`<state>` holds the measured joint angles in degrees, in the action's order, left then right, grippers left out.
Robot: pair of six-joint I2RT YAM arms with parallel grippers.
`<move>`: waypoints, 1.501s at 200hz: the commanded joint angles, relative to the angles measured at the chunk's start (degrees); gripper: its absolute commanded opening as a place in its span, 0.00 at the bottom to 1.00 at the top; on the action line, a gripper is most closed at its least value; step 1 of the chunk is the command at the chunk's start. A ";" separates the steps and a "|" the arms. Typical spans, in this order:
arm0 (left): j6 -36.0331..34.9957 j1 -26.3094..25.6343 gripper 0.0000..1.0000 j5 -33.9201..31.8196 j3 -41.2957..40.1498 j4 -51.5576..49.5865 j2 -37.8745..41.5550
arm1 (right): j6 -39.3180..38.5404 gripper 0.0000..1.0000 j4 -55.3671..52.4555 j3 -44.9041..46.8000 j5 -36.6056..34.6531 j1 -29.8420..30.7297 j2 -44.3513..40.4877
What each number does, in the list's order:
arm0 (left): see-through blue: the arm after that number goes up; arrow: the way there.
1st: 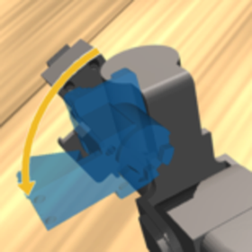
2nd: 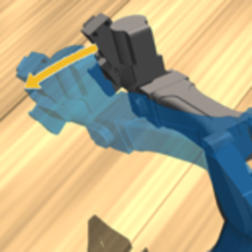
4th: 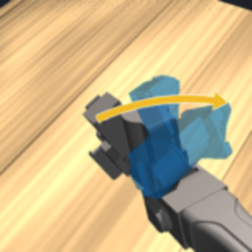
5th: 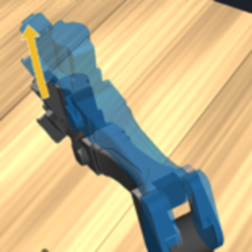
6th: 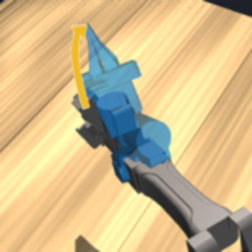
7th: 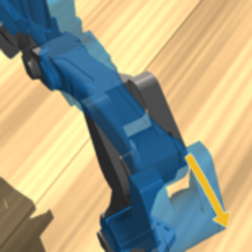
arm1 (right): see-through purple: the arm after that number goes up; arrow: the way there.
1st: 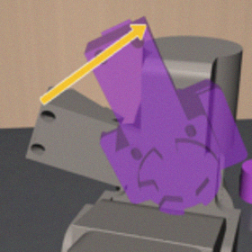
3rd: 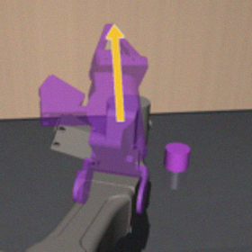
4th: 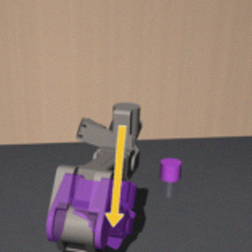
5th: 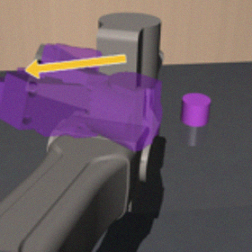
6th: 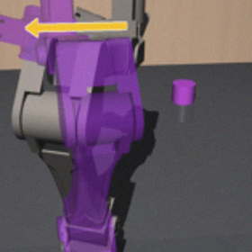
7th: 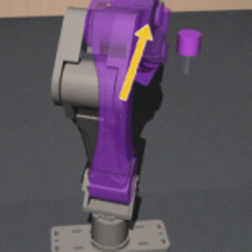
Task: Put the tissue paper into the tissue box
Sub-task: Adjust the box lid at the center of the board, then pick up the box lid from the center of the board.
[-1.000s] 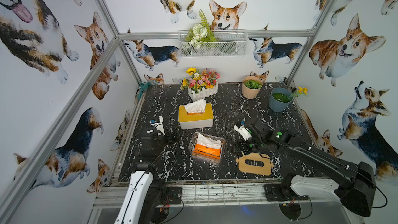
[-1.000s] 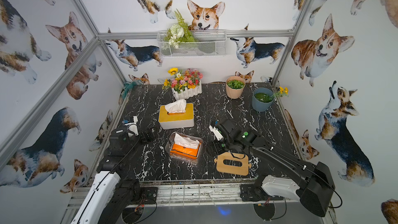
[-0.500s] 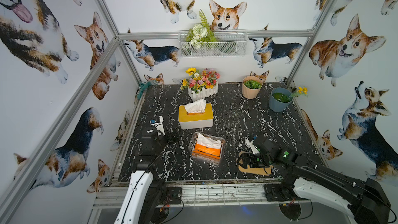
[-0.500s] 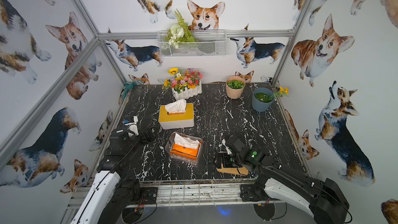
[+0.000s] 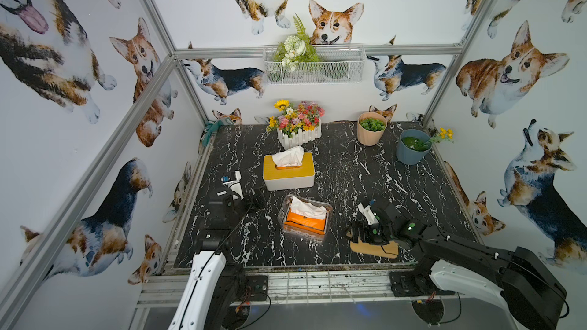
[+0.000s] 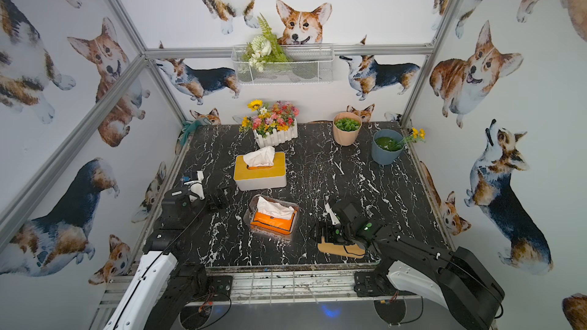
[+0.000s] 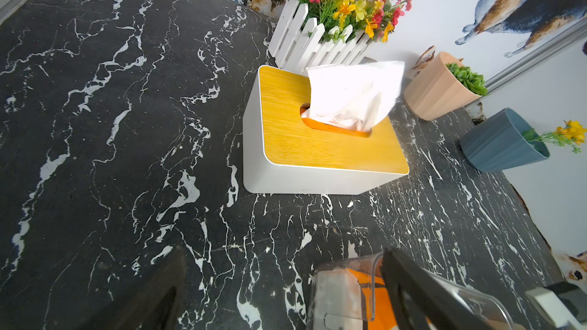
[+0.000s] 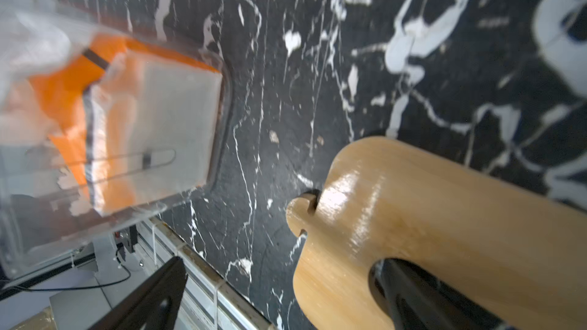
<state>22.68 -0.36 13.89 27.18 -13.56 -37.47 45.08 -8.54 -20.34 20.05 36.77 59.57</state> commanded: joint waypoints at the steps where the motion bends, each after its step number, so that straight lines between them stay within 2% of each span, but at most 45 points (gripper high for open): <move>1: -0.26 0.06 1.00 0.33 -0.11 1.08 0.12 | 0.16 1.00 7.19 0.66 1.78 -4.69 2.76; 13: -0.27 0.04 1.00 0.32 -0.11 1.00 0.12 | -0.47 1.00 10.02 0.03 2.53 -7.95 4.14; 70: -0.35 0.04 1.00 -0.07 -0.11 0.90 0.46 | -0.12 1.00 20.85 -10.16 7.68 -22.00 22.69; 101: -0.35 0.01 1.00 -0.12 -0.11 0.91 0.56 | -0.85 0.99 20.00 -18.60 9.30 -25.58 30.90; 125: -0.35 0.01 1.00 -0.07 -0.11 0.91 0.66 | -3.92 0.99 15.98 -23.46 6.96 -25.61 31.41; 178: -0.35 0.07 1.00 0.04 -0.11 0.99 1.01 | -12.43 0.98 2.01 -28.27 -0.65 -25.16 25.40; 210: -0.35 0.05 1.00 0.10 -0.11 1.03 1.00 | -19.46 0.98 -8.93 -32.60 -10.14 -20.97 22.97; 258: -0.26 0.06 1.00 0.14 -0.20 1.05 1.11 | -23.88 0.92 -19.88 -36.63 -19.22 -14.40 26.25; 300: -0.26 0.02 1.00 0.36 -0.20 1.13 0.75 | -24.11 0.87 -21.39 -36.35 -22.35 -11.44 29.86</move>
<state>22.65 -0.36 13.80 27.16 -13.54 -36.49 22.33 -26.63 -56.53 1.30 24.03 87.92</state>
